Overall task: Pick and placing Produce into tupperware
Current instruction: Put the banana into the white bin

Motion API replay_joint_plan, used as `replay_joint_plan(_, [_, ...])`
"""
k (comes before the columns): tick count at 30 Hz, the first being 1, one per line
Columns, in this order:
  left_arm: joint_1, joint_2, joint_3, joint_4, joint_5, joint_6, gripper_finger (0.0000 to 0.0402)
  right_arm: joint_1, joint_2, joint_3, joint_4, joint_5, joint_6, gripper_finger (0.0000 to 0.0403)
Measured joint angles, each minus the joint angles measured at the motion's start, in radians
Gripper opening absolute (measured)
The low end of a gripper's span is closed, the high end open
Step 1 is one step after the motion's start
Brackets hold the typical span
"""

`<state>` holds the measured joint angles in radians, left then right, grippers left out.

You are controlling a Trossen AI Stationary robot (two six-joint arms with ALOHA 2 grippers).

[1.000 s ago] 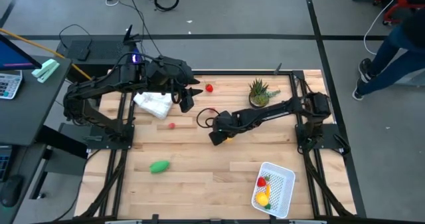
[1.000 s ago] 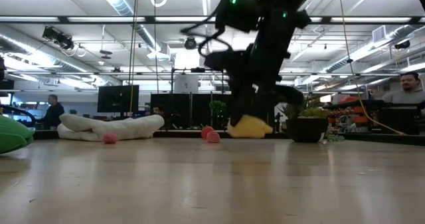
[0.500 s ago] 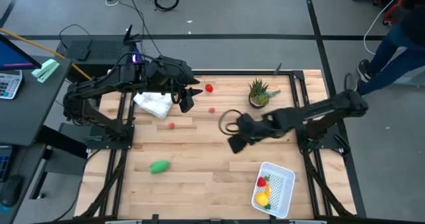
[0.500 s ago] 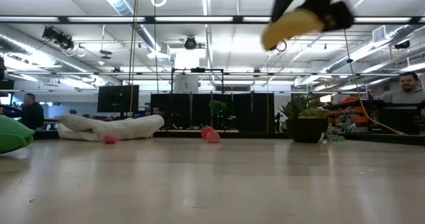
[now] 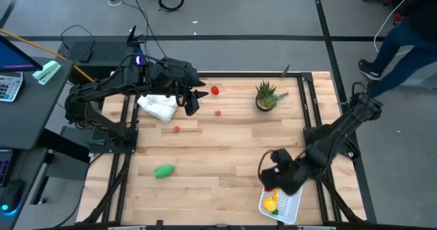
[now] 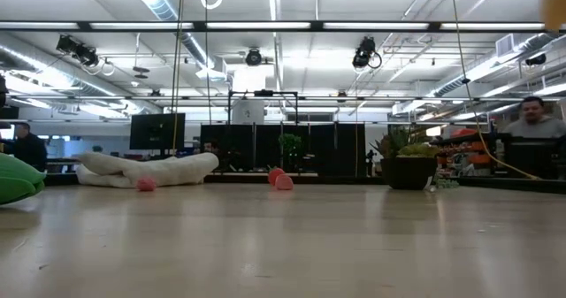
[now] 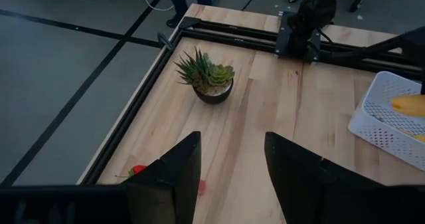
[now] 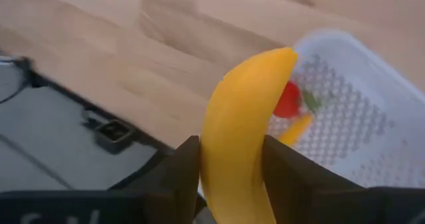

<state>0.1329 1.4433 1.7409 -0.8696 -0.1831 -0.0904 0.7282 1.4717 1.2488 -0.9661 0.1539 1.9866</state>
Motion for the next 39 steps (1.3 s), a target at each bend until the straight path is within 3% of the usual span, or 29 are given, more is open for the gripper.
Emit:
replay_joint_plan(3, [0.000, 0.000, 0.000, 0.000, 0.000, 0.000, 0.0172, 0.036, 0.058, 0.000, -0.015, -0.033, 0.084, 0.0152])
replay_joint_plan(10, [0.000, 0.000, 0.000, 0.000, 0.000, -0.001, 0.0172, 0.068, 0.161, 0.000, -0.077, -0.227, 0.150, 0.0148])
replay_joint_plan(31, [0.000, 0.001, 0.000, 0.001, 0.000, -0.015, 0.0172, 0.072, 0.349, -0.001, -0.051, -0.318, 0.120, 0.0150])
replay_joint_plan(39, [0.000, 0.001, 0.000, 0.001, 0.000, -0.038, 0.0172, 0.070, 0.348, -0.001, -0.039, -0.318, 0.104, 0.0186])
